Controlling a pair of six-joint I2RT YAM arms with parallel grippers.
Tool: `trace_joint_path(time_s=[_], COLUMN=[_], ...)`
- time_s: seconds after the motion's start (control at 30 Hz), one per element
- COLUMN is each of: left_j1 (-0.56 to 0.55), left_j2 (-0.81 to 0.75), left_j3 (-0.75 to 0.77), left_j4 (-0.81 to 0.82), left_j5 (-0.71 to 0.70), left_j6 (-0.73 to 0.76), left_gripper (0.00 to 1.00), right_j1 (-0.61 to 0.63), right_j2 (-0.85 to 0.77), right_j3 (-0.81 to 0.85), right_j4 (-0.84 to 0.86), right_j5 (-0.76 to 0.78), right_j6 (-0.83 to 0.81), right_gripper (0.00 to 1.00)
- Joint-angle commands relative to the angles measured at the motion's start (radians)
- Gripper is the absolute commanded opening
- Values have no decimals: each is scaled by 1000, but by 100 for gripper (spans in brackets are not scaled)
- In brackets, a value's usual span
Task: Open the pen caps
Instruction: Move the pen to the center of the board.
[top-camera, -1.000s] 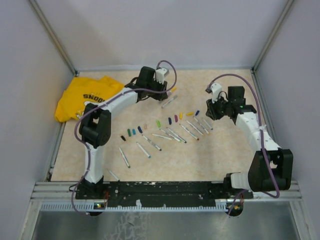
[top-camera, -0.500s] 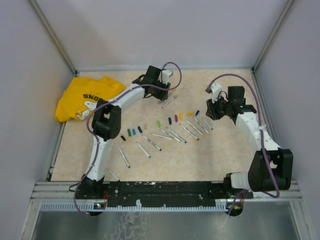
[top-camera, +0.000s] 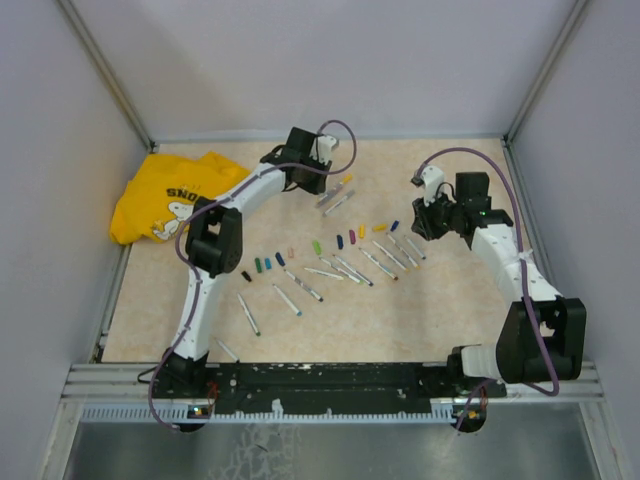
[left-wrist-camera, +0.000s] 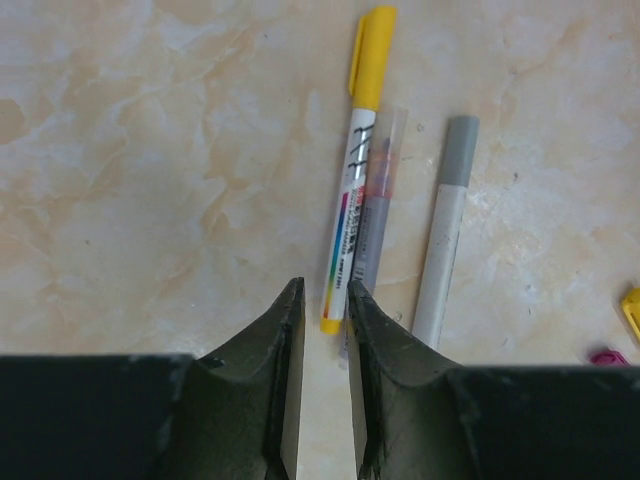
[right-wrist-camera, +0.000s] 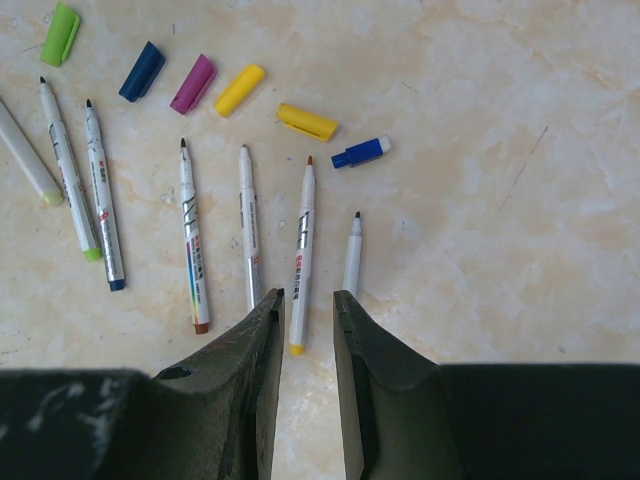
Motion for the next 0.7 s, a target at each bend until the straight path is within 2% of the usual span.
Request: trace_joint_path(time_s=[0.0, 0.67], left_j1=[15, 15], left_j2=[44, 88], left_j3=[72, 94], left_j4=[-21, -39], left_j5=[35, 74], left_j6=[17, 8], left_gripper=[27, 31], right_j1=[9, 10], right_j2=[-15, -16], right_j3=[10, 10], right_j4=[18, 15], right_j5=[-9, -8], right_j6=[-13, -14], right_gripper=[27, 27])
